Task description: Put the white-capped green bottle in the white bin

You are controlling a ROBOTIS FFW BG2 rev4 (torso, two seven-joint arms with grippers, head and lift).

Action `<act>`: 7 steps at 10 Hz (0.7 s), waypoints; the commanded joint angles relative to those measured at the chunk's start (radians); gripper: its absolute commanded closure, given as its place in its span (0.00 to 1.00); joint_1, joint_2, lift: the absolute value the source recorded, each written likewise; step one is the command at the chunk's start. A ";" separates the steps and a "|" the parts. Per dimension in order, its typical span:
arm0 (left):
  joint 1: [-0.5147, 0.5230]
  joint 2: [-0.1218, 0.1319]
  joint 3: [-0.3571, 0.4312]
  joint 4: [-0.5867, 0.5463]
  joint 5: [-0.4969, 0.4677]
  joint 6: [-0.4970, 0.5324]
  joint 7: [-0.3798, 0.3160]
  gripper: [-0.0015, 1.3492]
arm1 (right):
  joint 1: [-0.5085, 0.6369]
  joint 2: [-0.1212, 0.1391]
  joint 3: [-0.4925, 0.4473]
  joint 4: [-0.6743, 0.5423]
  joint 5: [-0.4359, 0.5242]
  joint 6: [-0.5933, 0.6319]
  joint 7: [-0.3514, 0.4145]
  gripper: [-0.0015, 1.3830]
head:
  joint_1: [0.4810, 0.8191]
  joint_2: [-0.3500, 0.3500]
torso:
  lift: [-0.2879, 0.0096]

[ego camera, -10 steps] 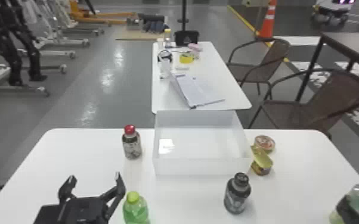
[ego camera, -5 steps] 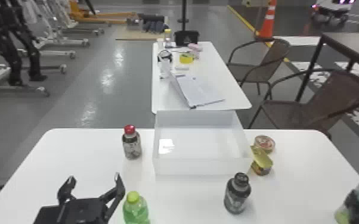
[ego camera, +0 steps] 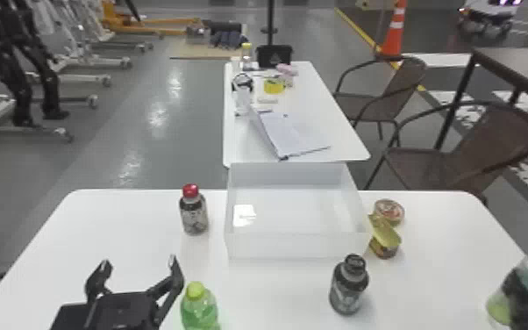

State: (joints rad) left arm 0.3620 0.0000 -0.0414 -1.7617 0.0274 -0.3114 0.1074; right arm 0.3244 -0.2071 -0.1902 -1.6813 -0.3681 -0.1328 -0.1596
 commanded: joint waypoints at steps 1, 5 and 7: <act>-0.002 -0.003 -0.002 0.004 0.000 0.000 0.000 0.08 | -0.008 0.000 0.000 -0.086 0.006 0.039 0.026 0.75 | 0.20 0.50 | 0.63; -0.012 -0.003 -0.006 0.019 0.000 -0.012 0.000 0.08 | -0.150 0.018 0.003 -0.089 -0.011 0.068 0.160 0.75 | 0.20 0.50 | 0.63; -0.012 -0.003 -0.006 0.022 0.003 -0.014 0.000 0.08 | -0.235 0.035 0.012 -0.048 -0.015 0.091 0.238 0.75 | 0.20 0.50 | 0.63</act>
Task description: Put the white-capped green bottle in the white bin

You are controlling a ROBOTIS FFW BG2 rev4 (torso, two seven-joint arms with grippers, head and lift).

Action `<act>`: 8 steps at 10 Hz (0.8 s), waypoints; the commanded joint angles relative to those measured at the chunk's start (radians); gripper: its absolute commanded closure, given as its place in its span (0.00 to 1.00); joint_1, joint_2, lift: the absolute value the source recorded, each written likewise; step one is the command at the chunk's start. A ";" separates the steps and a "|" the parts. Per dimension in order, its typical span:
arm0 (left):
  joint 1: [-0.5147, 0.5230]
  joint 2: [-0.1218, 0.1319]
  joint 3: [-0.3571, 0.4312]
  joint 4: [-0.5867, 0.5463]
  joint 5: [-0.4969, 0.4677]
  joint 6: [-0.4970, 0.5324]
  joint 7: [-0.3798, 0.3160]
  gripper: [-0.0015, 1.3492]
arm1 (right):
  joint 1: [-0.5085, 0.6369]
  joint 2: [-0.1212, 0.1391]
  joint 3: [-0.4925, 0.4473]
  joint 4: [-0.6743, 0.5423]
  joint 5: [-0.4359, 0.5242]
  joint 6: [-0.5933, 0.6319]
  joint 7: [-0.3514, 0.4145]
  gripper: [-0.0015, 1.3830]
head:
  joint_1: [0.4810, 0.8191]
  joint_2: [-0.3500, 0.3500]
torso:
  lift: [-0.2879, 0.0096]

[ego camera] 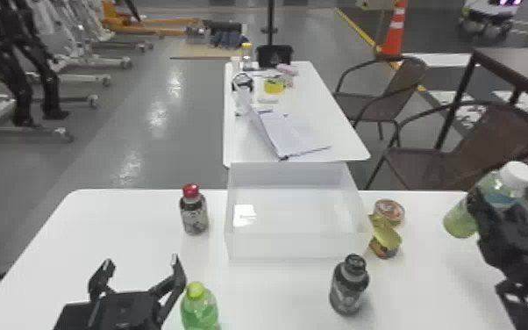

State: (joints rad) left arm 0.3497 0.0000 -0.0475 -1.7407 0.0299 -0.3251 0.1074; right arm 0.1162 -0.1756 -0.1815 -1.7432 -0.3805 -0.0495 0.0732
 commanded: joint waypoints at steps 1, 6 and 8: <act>-0.001 -0.003 0.000 0.001 0.001 -0.002 0.000 0.08 | -0.062 0.002 0.019 0.016 -0.008 0.036 0.031 0.75 | 0.20 0.50 | 0.63; -0.003 -0.003 -0.002 0.007 0.002 -0.003 0.000 0.08 | -0.259 -0.012 0.048 0.131 0.005 0.209 0.247 0.75 | 0.20 0.50 | 0.63; -0.005 -0.003 -0.002 0.012 0.005 -0.006 0.000 0.08 | -0.322 -0.012 0.094 0.237 -0.005 0.209 0.323 0.75 | 0.20 0.50 | 0.63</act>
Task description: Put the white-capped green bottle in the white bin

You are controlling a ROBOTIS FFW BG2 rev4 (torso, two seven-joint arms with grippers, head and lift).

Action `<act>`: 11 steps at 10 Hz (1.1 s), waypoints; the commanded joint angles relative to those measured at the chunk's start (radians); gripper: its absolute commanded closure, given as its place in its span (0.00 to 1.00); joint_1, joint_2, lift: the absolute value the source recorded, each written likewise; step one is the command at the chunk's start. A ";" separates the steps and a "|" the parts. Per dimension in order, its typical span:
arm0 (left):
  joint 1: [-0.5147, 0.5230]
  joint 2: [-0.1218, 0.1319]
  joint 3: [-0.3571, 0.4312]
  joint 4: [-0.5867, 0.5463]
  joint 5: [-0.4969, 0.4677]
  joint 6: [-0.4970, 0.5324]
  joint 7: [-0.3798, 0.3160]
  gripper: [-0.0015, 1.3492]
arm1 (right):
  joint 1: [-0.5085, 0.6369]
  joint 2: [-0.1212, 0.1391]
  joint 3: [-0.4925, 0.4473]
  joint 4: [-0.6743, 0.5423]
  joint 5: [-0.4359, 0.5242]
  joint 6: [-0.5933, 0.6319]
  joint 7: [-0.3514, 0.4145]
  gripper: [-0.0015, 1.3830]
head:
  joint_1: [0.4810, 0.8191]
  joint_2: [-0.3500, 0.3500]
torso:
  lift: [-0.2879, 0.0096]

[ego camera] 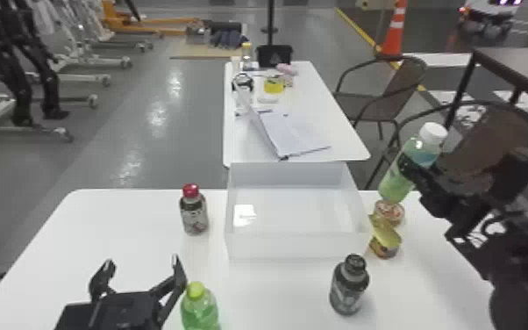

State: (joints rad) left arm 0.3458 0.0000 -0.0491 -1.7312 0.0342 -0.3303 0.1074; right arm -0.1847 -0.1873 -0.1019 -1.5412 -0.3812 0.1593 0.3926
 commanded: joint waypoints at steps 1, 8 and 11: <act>-0.001 -0.003 0.000 0.004 0.001 -0.001 0.000 0.08 | -0.055 0.000 0.031 0.085 -0.011 0.000 0.049 0.75 | 0.20 0.50 | 0.63; -0.002 -0.003 -0.003 0.010 0.006 -0.004 0.000 0.08 | -0.211 -0.001 0.093 0.365 -0.059 -0.006 0.210 0.75 | 0.20 0.50 | 0.63; -0.005 -0.003 -0.005 0.013 0.009 -0.006 0.000 0.08 | -0.240 -0.001 0.134 0.457 -0.094 -0.006 0.246 0.75 | 0.20 0.50 | 0.63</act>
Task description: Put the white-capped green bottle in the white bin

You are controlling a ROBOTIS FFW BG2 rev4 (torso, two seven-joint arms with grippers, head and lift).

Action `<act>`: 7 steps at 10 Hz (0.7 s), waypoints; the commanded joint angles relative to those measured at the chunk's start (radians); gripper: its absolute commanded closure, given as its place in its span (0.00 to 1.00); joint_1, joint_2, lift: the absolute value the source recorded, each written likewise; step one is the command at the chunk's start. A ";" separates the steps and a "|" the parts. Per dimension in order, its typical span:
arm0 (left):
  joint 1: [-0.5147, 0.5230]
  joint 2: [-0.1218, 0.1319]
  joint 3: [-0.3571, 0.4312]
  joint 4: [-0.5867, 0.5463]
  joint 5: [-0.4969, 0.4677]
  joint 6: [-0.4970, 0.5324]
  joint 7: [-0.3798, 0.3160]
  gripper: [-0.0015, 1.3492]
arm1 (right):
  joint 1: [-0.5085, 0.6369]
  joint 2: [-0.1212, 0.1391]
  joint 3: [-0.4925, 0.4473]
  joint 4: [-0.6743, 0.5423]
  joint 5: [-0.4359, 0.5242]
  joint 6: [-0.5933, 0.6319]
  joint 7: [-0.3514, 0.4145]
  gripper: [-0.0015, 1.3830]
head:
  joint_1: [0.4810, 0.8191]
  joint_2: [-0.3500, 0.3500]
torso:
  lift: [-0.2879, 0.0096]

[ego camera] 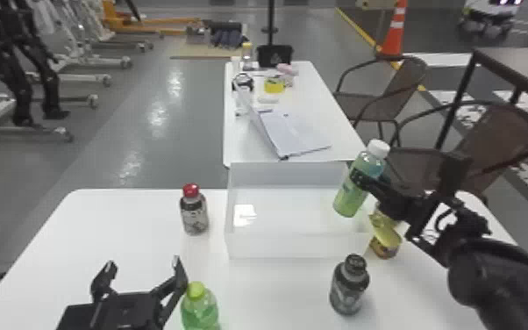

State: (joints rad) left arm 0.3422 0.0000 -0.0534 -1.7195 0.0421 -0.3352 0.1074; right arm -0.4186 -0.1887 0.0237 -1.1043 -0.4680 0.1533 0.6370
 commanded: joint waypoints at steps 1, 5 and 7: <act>-0.002 -0.003 -0.002 0.001 0.001 -0.002 0.000 0.08 | -0.012 0.000 0.024 0.043 -0.008 0.000 0.006 0.75 | 0.20 0.50 | 0.63; -0.003 -0.003 -0.003 0.006 0.004 -0.010 0.000 0.08 | -0.039 -0.012 0.084 0.115 0.035 -0.017 0.018 0.75 | 0.20 0.50 | 0.63; -0.006 -0.003 -0.005 0.008 0.004 -0.012 0.000 0.08 | -0.046 -0.012 0.094 0.136 0.057 -0.040 0.026 0.39 | 0.20 0.50 | 0.63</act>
State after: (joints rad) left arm 0.3367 0.0000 -0.0574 -1.7119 0.0460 -0.3463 0.1074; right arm -0.4636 -0.2008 0.1153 -0.9735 -0.4159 0.1202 0.6628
